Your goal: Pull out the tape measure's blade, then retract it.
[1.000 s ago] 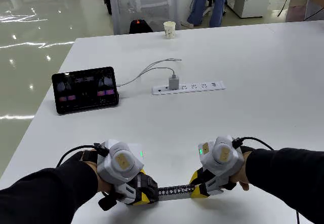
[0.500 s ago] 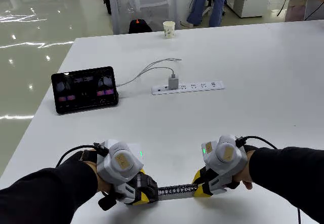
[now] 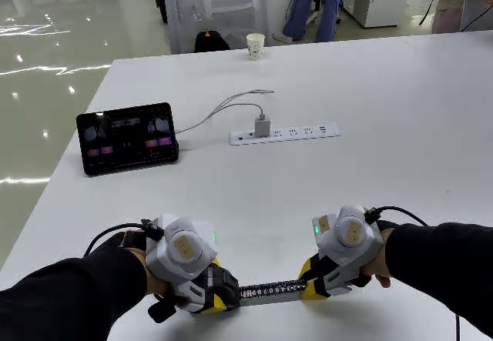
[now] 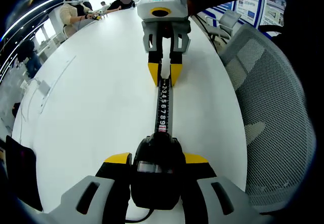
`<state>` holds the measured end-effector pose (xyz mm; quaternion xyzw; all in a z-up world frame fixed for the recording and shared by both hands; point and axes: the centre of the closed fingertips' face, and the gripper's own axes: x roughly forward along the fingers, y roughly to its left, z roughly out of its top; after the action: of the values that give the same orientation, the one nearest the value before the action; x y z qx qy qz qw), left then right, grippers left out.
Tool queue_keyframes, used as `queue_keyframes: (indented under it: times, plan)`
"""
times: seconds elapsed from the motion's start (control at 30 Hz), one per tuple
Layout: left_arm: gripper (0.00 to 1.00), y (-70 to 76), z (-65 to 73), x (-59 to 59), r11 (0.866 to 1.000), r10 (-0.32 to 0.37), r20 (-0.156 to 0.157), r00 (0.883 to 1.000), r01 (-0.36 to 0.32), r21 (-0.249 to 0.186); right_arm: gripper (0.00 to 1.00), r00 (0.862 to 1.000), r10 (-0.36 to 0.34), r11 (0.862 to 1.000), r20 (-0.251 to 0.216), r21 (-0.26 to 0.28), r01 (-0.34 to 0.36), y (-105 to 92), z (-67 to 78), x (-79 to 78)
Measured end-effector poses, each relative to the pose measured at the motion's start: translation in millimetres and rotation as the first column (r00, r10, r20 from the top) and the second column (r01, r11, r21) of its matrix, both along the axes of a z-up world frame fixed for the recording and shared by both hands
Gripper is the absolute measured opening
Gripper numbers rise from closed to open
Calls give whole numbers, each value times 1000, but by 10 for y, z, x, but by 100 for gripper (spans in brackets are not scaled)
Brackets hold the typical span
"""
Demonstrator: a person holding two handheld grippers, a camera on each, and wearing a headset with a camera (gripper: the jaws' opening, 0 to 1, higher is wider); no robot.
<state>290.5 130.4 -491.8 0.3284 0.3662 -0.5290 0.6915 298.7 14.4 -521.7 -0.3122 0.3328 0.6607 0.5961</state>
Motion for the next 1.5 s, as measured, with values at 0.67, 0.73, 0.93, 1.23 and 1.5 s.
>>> queue_keyframes:
  times: [0.67, 0.73, 0.93, 1.23, 1.5]
  plan:
    - [32, 2, -10, 10, 1000, -7, -5, 1000, 7, 1, 10, 1000, -23, 1000, 1, -10, 23, -216, -9, 41]
    - [32, 3, -9, 8, 1000, -7, -6, 1000, 7, 1, 10, 1000, -27, 1000, 0, -10, 27, -232, -3, 39]
    - [32, 2, -4, 3, 1000, -9, -5, 1000, 9, 3, 10, 1000, -29, 1000, -1, -11, 29, -278, 6, 38]
    - [32, 0, -4, 0, 1000, -12, -3, 1000, 12, 5, 10, 999, -42, 999, -5, -16, 42, -368, 3, 42]
    - [32, -1, -7, -1, 1000, -15, 1, 1000, 15, 6, 10, 999, -50, 999, -7, -17, 50, -427, -1, 48]
